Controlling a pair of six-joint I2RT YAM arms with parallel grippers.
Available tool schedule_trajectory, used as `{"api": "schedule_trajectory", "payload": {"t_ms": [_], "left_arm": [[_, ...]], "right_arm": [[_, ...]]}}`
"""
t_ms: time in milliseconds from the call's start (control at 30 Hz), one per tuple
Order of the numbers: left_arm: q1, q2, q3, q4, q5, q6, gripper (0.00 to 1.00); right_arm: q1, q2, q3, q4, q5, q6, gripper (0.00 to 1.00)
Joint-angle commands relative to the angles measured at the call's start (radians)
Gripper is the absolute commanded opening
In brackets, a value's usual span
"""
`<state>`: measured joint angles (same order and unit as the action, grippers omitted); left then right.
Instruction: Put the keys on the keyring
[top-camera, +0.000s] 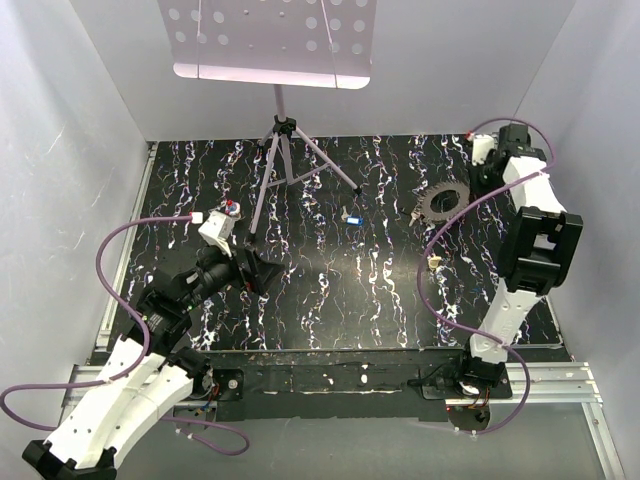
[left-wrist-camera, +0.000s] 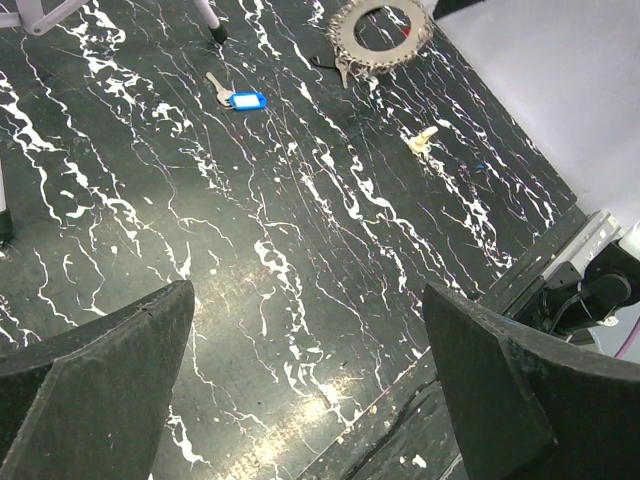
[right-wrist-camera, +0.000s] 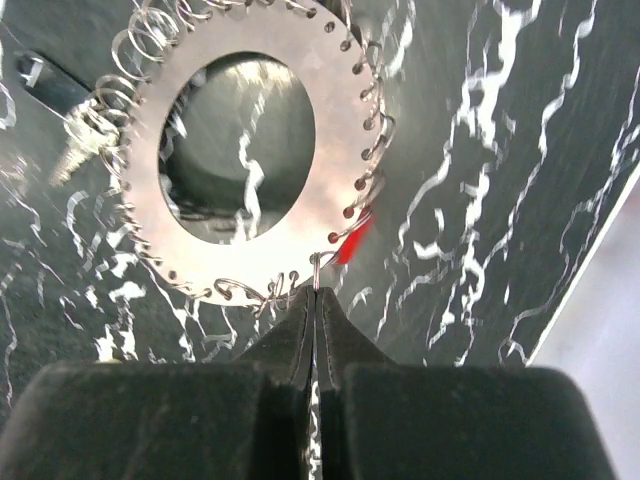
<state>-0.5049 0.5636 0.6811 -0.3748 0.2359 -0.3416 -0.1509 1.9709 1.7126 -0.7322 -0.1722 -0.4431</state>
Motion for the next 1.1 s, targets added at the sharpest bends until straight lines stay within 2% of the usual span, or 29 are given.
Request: {"api": "schedule_trajectory", "payload": {"t_ms": [0,33,100,167,300,367,500,567,633,767,900,1067], "left_arm": [[0.006,-0.002,0.0,-0.01,0.002,-0.005,0.98],[0.006,0.002,0.001,-0.012,0.002,-0.008,0.98],[0.006,0.018,0.003,-0.013,0.002,-0.014,0.98],[0.005,0.036,0.011,-0.016,-0.003,-0.02,0.98],[0.006,0.076,0.032,-0.026,-0.041,-0.011,0.98],[0.009,0.103,0.057,-0.032,-0.052,-0.001,0.98],[0.028,0.154,0.09,-0.027,-0.044,0.004,0.98],[0.045,0.176,0.094,-0.021,-0.044,0.004,0.98],[0.072,0.197,0.095,-0.013,-0.027,-0.007,0.98],[0.101,0.214,0.097,-0.003,-0.01,-0.036,0.98],[0.114,0.194,0.129,-0.058,-0.088,0.004,0.98],[0.121,0.171,0.189,-0.144,-0.22,0.107,0.98]], "right_arm": [[-0.078,-0.119,-0.079,0.014,-0.018,-0.049,0.01],[-0.091,-0.133,-0.091,0.002,-0.035,-0.058,0.02],[-0.105,-0.156,-0.102,-0.057,-0.09,-0.086,0.18],[-0.105,-0.202,-0.129,-0.078,-0.137,-0.094,0.3],[-0.105,-0.317,-0.182,-0.075,-0.252,-0.08,0.46],[-0.105,-0.368,-0.192,-0.087,-0.364,-0.08,0.51],[-0.075,-0.408,-0.228,-0.102,-0.71,-0.17,0.56],[-0.044,-0.434,-0.283,-0.044,-0.865,-0.238,0.59],[-0.007,-0.457,-0.332,0.042,-0.935,-0.244,0.65],[0.071,-0.472,-0.317,0.123,-0.816,-0.139,0.66],[0.079,-0.504,-0.294,0.165,-0.643,0.09,0.68],[0.074,-0.677,-0.405,0.322,-0.338,0.426,0.72]]}}
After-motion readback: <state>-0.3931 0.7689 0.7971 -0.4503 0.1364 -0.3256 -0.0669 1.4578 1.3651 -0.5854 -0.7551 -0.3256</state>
